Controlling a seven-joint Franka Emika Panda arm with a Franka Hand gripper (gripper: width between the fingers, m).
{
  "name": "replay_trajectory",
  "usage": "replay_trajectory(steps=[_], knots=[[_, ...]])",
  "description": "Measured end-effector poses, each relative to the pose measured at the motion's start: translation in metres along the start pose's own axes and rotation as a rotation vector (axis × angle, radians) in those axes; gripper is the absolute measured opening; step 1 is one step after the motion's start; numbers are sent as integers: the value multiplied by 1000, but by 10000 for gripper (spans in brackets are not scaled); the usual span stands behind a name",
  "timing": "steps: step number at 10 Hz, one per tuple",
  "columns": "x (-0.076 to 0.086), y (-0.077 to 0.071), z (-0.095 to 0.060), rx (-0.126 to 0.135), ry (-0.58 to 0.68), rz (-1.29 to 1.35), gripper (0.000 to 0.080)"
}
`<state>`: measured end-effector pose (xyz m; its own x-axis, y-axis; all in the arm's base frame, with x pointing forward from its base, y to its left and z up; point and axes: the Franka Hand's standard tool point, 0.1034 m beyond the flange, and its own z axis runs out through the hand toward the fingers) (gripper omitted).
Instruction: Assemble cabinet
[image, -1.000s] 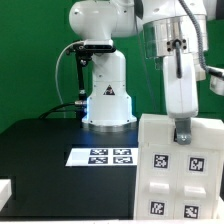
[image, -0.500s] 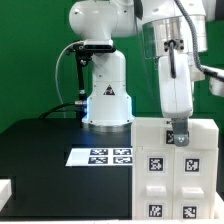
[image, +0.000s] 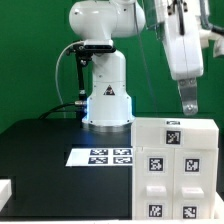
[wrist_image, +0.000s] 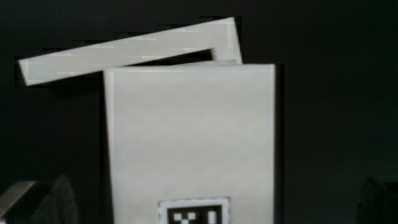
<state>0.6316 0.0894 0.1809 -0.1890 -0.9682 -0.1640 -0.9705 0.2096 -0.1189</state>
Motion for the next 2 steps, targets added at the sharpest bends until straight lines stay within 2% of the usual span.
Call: replay_trajectory(steps=[2], knots=[[0,0,1,-1,1,0,796]])
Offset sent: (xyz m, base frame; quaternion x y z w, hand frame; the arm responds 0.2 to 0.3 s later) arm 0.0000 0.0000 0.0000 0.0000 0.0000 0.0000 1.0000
